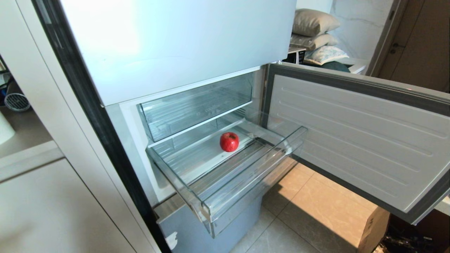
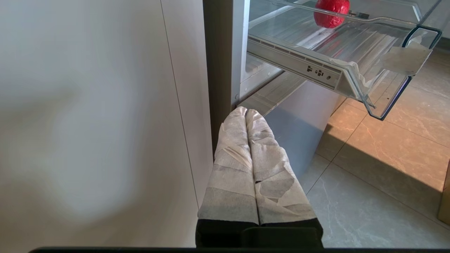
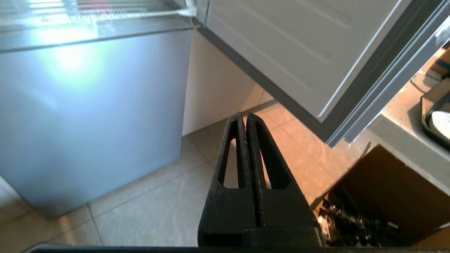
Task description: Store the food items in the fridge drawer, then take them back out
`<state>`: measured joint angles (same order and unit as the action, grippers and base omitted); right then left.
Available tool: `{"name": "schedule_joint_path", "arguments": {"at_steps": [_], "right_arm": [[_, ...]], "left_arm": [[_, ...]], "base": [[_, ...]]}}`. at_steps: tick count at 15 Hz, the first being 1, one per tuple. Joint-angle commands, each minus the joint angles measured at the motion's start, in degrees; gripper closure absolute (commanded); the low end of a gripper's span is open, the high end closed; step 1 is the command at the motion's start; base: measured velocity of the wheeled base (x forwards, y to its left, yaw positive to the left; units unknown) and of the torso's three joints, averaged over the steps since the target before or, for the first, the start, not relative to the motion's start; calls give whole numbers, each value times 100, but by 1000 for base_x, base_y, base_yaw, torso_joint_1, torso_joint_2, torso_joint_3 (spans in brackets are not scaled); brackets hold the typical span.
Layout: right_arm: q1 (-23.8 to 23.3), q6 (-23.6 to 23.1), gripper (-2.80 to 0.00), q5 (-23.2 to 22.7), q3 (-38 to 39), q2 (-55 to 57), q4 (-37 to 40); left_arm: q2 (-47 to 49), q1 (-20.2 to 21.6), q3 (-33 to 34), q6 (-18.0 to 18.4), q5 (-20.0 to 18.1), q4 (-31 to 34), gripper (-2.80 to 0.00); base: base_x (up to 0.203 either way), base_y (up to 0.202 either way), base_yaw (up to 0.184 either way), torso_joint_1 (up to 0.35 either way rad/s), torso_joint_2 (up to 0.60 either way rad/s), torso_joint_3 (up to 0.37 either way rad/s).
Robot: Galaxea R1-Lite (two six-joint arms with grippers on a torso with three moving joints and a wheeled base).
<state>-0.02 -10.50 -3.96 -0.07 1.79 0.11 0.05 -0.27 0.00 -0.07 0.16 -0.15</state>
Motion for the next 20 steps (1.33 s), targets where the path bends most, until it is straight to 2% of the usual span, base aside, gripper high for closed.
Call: {"name": "schedule_joint_path", "arguments": {"at_steps": [1,13,20], "right_arm": [[11,-5,0,1,7,-179,24],[11,594,0,278,7,-179,15],[11,768,0,317,7,-179,7]], "left_arm": [[4,0,0,-1,2,-2,0],[4,0,0,-1,2,-2,0],[4,0,0,-1,2,-2,0]], "base": [[0,0,0,0,0,0],[0,0,0,0,0,0],[3,-6,165,4,4,1]]}}
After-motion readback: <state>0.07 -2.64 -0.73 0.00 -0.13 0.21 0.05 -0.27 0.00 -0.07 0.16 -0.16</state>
